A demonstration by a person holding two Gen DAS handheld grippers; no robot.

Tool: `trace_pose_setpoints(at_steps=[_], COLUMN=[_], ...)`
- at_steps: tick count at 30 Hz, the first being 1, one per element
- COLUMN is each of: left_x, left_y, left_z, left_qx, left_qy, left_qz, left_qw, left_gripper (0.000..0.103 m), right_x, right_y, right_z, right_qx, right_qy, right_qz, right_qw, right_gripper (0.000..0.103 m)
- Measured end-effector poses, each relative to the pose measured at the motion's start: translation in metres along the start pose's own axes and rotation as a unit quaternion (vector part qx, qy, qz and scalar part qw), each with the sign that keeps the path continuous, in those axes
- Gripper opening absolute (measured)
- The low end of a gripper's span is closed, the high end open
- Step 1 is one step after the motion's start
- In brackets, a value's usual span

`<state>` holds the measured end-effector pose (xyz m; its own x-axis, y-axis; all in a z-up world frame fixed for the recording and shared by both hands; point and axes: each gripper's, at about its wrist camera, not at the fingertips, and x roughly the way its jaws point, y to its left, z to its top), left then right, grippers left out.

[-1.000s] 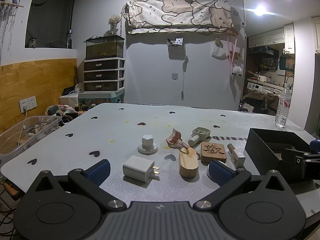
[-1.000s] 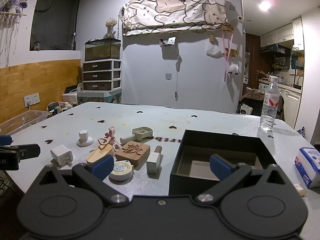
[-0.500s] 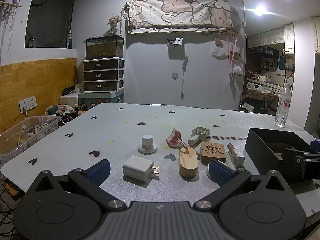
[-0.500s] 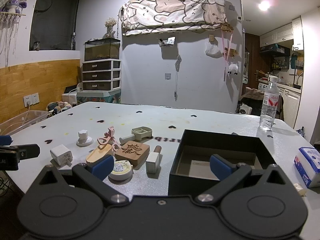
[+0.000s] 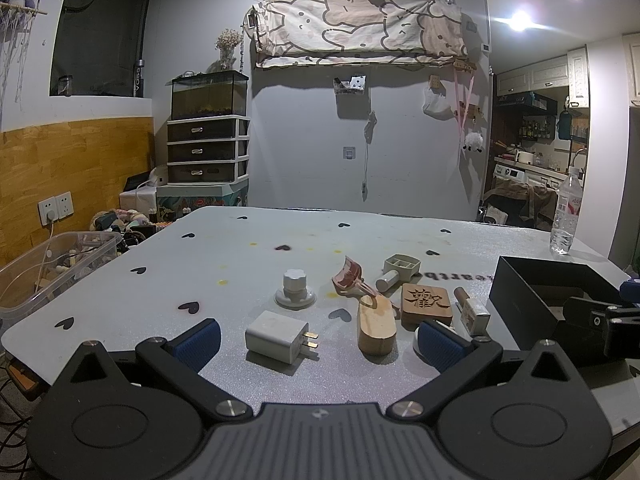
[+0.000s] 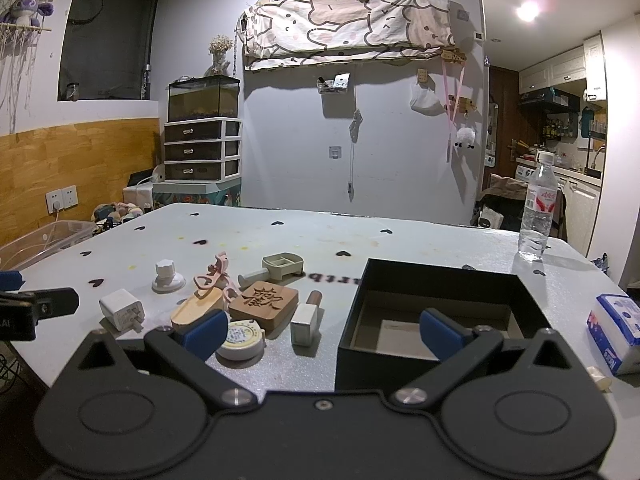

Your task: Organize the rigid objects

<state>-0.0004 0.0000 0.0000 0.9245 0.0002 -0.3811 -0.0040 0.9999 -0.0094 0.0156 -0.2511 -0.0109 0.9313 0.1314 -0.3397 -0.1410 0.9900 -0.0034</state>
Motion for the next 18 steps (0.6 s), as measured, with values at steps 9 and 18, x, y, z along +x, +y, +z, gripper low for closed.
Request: trace_pose_setpoints(at_steps=[9, 18], left_x=[0.0000, 0.0000], left_y=[0.0000, 0.0000], left_z=[0.0000, 0.0000], left_qx=[0.000, 0.000], left_qy=[0.000, 0.000], left_qz=[0.000, 0.000], left_qw=[1.0000, 1.0000], left_gripper=[0.103, 0.103], right_x=[-0.0004, -0.0007], right_y=[0.0007, 0.0047], right_z=[0.0002, 0.0010], right_qx=[0.000, -0.001], right_qy=[0.000, 0.000], right_qz=[0.000, 0.000], right_qw=[1.000, 1.000], right_gripper=[0.103, 0.103])
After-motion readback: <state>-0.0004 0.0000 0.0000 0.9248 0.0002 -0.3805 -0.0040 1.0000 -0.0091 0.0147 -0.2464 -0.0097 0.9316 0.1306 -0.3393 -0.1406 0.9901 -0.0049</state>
